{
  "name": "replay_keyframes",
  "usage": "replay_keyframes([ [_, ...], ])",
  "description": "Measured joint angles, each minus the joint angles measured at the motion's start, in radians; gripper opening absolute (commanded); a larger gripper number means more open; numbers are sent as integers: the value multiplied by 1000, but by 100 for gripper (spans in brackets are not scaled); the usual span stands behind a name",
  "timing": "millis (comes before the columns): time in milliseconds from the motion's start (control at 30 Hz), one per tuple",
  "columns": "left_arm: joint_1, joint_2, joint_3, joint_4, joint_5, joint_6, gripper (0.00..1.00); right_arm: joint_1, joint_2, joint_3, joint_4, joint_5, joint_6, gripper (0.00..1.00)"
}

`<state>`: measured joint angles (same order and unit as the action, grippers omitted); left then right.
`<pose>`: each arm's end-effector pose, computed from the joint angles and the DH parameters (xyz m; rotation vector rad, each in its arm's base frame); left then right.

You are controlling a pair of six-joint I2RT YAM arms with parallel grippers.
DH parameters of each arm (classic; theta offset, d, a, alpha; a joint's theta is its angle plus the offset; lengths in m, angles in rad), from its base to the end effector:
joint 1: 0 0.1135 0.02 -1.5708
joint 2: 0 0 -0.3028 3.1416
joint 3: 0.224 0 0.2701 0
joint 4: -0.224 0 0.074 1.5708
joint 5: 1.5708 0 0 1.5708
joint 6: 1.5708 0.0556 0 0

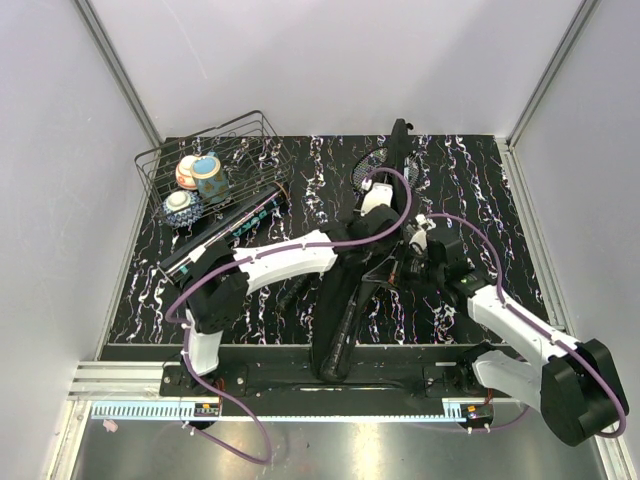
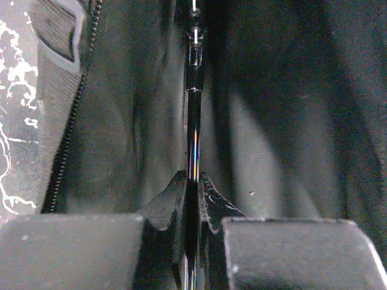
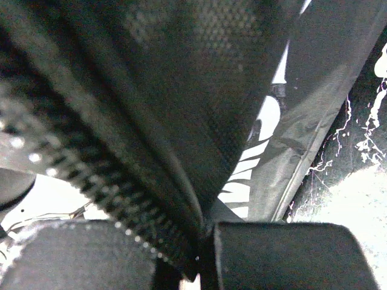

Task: Pack up the badminton gear

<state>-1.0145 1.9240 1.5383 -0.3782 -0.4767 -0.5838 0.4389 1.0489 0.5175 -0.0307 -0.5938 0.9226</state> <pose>0.2754 -0.3945 0.2688 0.2515 2.2363 -0.3056 0.1933 0.1251 0.2303 0.1770 2.3694 1.3709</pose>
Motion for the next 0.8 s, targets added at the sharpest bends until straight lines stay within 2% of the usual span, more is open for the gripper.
replay_keyframes([
  [167,-16,8,-42,138,-24,88,0,-8,-16,-13,26,1,9,0],
  [500,3,-45,-156,293,114,318,0,-35,-70,-23,2,-106,-25,0],
  [633,11,-53,-166,306,128,317,0,-45,-70,-23,18,-135,-21,0],
  [800,4,-34,-137,278,87,229,0,-47,-58,-31,79,-134,19,0],
])
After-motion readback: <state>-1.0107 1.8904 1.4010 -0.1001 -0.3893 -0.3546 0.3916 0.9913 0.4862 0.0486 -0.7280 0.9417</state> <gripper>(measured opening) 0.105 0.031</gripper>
